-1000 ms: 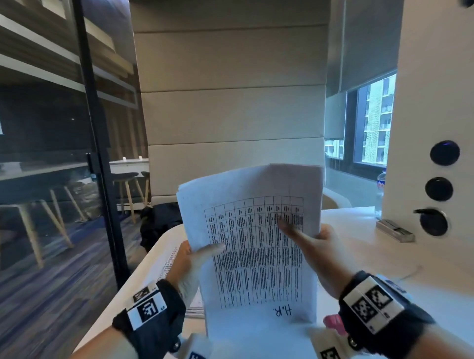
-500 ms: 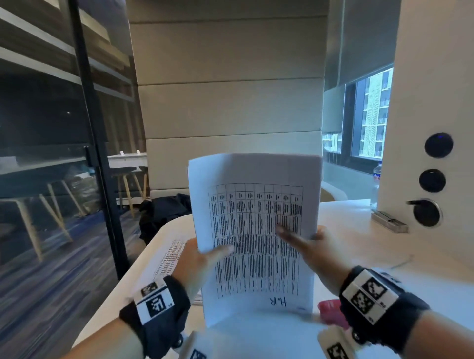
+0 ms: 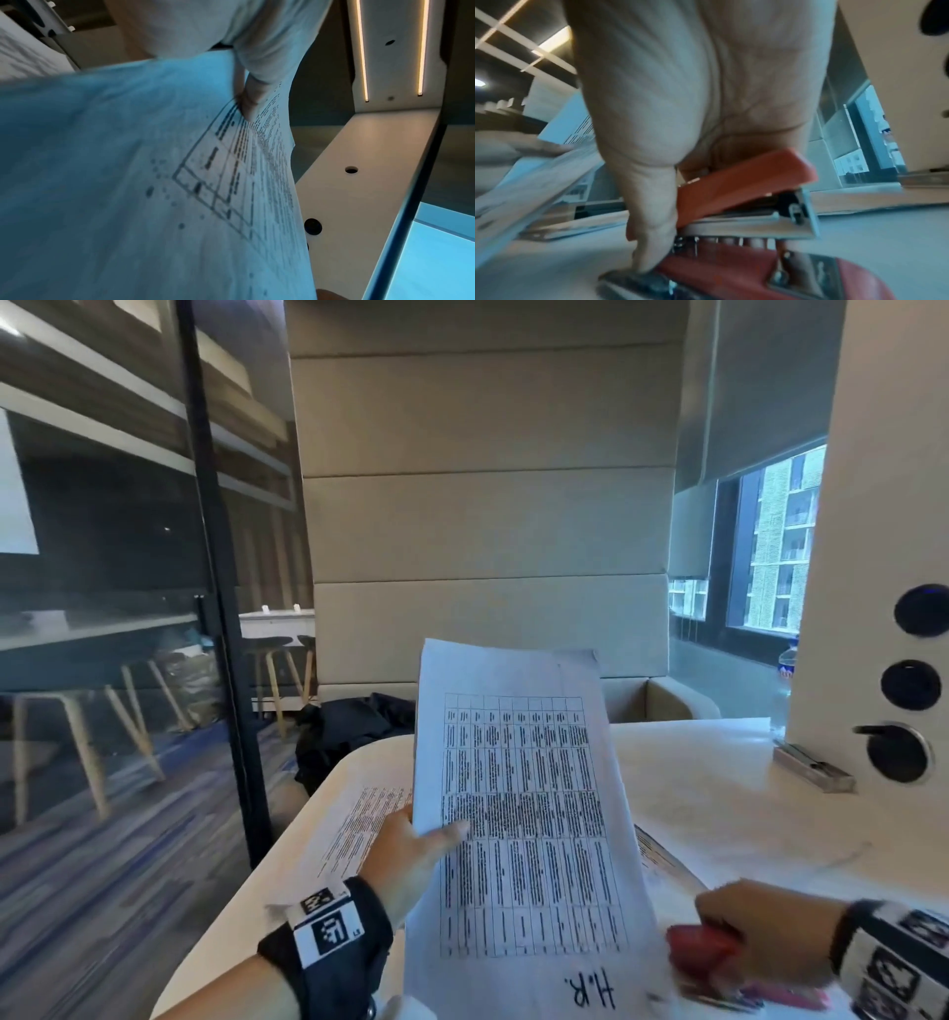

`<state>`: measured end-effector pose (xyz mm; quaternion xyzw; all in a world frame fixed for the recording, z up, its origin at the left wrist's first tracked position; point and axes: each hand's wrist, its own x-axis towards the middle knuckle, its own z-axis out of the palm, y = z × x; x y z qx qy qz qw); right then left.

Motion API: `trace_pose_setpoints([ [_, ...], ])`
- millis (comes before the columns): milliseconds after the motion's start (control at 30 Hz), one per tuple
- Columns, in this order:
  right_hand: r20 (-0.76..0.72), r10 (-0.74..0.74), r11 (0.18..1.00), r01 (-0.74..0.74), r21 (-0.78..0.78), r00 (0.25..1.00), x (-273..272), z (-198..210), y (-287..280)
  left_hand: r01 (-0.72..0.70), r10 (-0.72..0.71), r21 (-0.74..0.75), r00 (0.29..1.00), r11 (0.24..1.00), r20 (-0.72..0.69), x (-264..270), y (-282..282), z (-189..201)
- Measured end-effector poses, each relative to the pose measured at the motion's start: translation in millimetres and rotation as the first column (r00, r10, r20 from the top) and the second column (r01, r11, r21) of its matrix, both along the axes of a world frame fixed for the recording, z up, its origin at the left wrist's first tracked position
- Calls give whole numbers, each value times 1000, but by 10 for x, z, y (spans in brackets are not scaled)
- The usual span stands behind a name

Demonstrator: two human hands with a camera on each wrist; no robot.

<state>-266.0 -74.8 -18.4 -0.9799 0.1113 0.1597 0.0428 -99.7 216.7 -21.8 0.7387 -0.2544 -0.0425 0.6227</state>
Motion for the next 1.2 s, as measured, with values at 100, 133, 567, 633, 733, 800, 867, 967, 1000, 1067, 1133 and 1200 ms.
trace_pose_setpoints([
  [100,219,-155,945,81,316,963,9,-4,-144,-26,26,-3,1000,1000,0,-6,-3,-43],
  [133,317,-250,874,72,481,915,28,45,-131,-27,27,3,1000,1000,8,-20,-4,-31],
  [567,813,-535,663,-711,234,-231,522,1494,612,131,-132,17,988,991,80,-504,-230,173],
  [633,816,-539,653,-717,245,-212,642,1514,711,184,-184,5,981,983,65,-595,-245,217],
  [733,798,-588,575,-762,297,-132,720,1471,862,237,-237,-1,971,971,26,-645,-260,247],
  [800,781,-617,552,-759,347,-92,731,1447,967,265,-265,15,963,964,41,-668,-271,257],
  [867,756,-646,557,-740,377,-102,744,1453,1036,281,-284,42,956,959,75,-673,-288,234],
  [967,753,-643,609,-689,394,-138,773,1476,1106,288,-294,71,952,955,83,-689,-316,201],
  [1000,763,-629,637,-664,392,-153,776,1475,1128,303,-308,75,948,950,79,-688,-323,174],
  [1067,770,-620,648,-653,392,-153,798,1458,1142,314,-319,75,945,947,76,-687,-338,133],
  [1133,773,-625,622,-666,412,-106,829,1451,1129,288,-293,63,953,955,73,-683,-341,112],
  [1200,784,-619,589,-679,438,-31,855,1460,1102,273,-278,64,957,960,81,-670,-333,133],
])
